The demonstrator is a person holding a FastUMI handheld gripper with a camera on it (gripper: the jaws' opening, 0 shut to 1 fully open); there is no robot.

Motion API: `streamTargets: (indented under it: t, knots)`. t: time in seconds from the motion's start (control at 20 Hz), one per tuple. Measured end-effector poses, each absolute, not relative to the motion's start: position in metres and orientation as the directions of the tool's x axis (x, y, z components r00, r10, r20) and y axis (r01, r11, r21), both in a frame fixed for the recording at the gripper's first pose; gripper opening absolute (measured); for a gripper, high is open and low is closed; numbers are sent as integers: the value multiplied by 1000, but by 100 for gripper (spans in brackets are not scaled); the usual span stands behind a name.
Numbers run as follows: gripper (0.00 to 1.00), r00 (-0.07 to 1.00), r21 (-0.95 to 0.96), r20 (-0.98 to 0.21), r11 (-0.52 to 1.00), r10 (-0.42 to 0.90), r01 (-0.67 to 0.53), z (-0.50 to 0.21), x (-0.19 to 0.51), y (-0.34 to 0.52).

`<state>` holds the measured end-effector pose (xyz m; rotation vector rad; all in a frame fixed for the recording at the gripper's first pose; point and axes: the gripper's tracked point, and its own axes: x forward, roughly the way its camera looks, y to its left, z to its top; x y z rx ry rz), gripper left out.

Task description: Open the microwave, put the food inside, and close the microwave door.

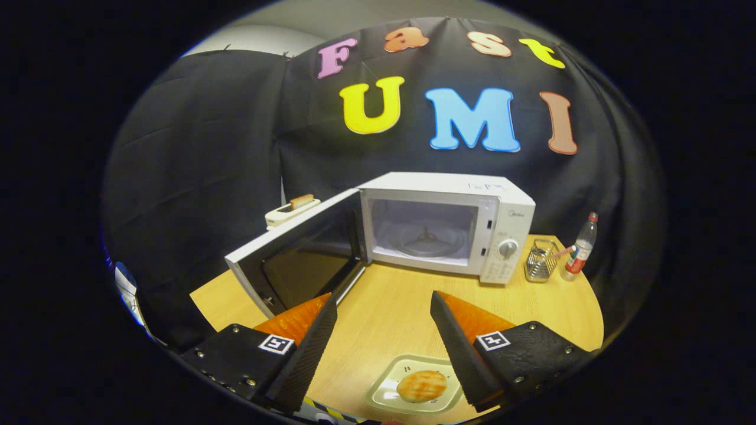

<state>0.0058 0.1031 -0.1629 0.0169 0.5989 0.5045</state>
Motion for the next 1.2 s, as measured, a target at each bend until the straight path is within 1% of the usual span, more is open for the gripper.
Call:
streamTargets:
  t: [0.25, 0.35, 0.65, 0.95, 1.2]
  knots:
    - [97, 661, 186, -663, 933, 351, -309, -213, 1, 71]
    - [97, 633, 168, -708, 945, 314, -282, -233, -5, 61]
    - [97, 504, 106, -828, 951, 245, -289, -286, -32, 45]
    - [97, 403, 86, -889, 942, 219, -324, -312, -48, 46]
    - [97, 345, 20, -928, 940, 144, -339, -330, -55, 35]
